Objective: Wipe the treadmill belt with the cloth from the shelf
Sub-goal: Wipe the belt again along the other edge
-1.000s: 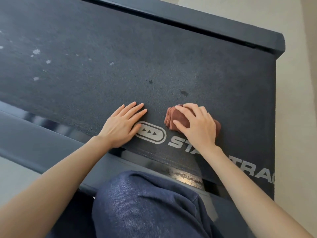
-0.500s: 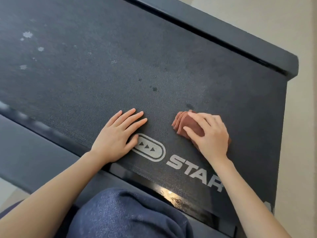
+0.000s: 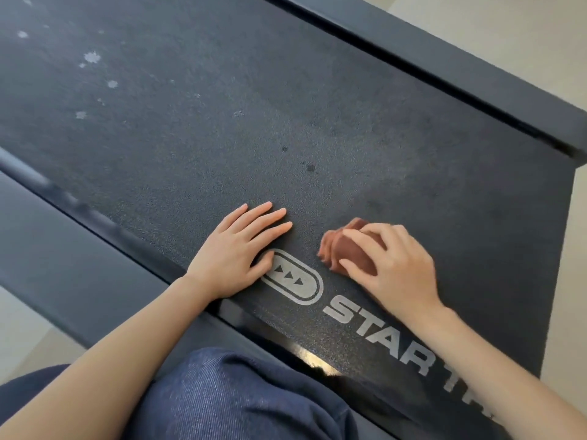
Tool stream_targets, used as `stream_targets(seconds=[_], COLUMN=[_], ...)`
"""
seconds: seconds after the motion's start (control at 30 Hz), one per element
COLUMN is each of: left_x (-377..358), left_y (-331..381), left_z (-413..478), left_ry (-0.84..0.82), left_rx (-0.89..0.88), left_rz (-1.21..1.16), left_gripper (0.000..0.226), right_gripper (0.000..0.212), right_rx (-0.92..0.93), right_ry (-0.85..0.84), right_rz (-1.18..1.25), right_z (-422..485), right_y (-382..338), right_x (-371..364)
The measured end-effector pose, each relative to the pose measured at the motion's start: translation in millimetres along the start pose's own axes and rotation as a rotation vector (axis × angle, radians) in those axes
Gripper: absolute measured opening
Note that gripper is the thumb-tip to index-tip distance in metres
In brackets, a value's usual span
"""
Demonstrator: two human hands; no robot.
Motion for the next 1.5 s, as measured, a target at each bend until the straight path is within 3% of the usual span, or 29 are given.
stream_targets(seconds=[0.07,0.1,0.23,0.3,0.37,0.53,0.63,0.7,0.77,0.93,1.0,1.17,1.27,1.33,1.43,1.5], left_x=[0,0,0,1,2,13,29,36,39,27,23,27,31,29,26,27], left_y=[0,1,0,0,0,-27,-60,-79,-92,-108,-112,-126,-132,-134,-135,-136], left_z=[-1,0,0,0,1,-12,-19,-16,-9,10,13,7,9,9,9,10], left_ry=[-0.004,-0.007,-0.007,-0.003,-0.012,-0.075,-0.100,-0.089,-0.100,-0.057,-0.028,-0.010,-0.007,0.006,0.015,0.016], left_rx=[0.004,0.003,-0.003,-0.002,-0.003,-0.094,-0.172,-0.199,-0.206,-0.152,-0.140,-0.207,-0.227,-0.205,-0.206,-0.207], left_rz=[0.001,0.003,0.005,0.004,-0.011,0.000,0.109,0.178,0.210,0.145,0.092,0.057,0.030,-0.001,-0.019,-0.028], left_gripper=[0.050,0.050,0.050,0.050,0.050,0.051,0.050,0.050,0.051,0.054,0.054,0.055,0.053,0.053,0.054,0.053], right_gripper=[0.039,0.040,0.042,0.043,0.043,0.045,0.047,0.046,0.049,0.048,0.048,0.042,0.044,0.041,0.040,0.044], right_rx=[0.036,-0.030,-0.602,-0.703,-0.633,-0.076,0.210,0.265,0.064,-0.775,-0.763,-0.255,-0.071,-0.196,-0.681,-0.880], right_ry=[0.028,0.042,0.058,0.053,0.036,0.033,-0.029,-0.050,-0.034,-0.018,-0.011,0.104,0.053,0.070,0.064,0.023], right_rz=[-0.078,-0.114,-0.151,-0.213,-0.217,-0.087,-0.045,-0.111,-0.197,-0.332,-0.332,-0.255,-0.183,-0.239,-0.340,-0.406], right_z=[6,16,66,81,85,47,20,22,43,125,149,132,101,94,108,127], right_y=[31,50,98,88,60,-19,-23,-1,28,62,36,-58,-60,-26,45,64], right_x=[5,3,-12,-20,-25,-24,-9,-8,-15,-36,-51,-69,-54,-43,-32,-34])
Point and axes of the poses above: each hand's wrist, its own z-axis towards the middle knuckle, its own x-axis out of the back of the hand, y = z × x, the point moved 3 cm from there along z, towards the middle knuckle, and after that the axes turned 4 degrees about y, right-handed, at the moved point
